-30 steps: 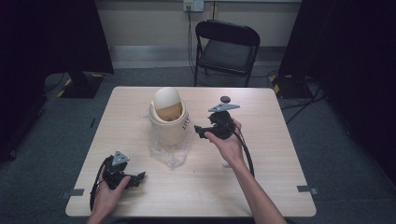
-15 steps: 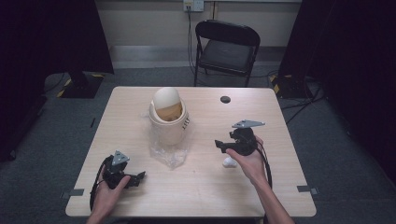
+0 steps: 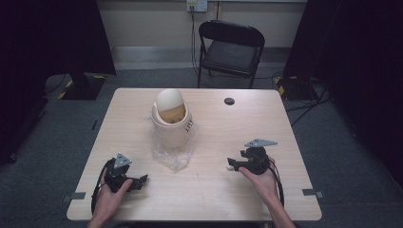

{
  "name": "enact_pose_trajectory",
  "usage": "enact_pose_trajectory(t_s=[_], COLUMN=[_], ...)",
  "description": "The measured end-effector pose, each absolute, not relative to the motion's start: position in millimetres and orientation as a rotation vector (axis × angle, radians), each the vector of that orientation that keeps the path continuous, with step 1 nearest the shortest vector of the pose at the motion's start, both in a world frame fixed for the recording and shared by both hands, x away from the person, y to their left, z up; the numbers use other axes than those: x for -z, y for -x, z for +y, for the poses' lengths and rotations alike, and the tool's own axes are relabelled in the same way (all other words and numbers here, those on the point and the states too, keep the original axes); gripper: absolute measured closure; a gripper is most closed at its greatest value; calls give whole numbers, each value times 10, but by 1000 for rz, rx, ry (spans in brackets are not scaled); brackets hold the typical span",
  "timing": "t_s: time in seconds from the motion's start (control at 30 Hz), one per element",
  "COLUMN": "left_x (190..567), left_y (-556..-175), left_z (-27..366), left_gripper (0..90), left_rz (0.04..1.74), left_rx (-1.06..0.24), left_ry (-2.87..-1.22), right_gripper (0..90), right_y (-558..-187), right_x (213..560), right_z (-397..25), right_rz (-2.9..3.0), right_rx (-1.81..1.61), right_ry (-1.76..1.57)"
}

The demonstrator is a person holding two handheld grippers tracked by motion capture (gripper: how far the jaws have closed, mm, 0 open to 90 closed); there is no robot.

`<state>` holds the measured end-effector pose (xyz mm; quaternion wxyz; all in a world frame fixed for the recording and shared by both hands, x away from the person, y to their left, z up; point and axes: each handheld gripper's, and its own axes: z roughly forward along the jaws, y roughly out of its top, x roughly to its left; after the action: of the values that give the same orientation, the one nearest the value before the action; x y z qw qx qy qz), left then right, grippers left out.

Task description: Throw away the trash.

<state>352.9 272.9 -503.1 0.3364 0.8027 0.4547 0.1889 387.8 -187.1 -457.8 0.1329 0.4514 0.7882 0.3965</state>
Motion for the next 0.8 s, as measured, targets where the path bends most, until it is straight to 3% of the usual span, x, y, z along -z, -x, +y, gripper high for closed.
enact_pose_trajectory(t_s=[0.27, 0.8], left_x=[5030, 5031], left_y=[-3529, -3529], left_z=[2729, 2728], left_gripper=[0, 0], left_rz=[1185, 1186], left_rx=[-493, -493], left_ry=[-2094, -2093], right_gripper=[412, 448], right_y=[-3792, -3809], right_x=[4740, 4896], right_z=[-1900, -1798], right_rz=[2310, 2316], right_rx=[-1144, -1074], right_ry=[-1292, -1270])
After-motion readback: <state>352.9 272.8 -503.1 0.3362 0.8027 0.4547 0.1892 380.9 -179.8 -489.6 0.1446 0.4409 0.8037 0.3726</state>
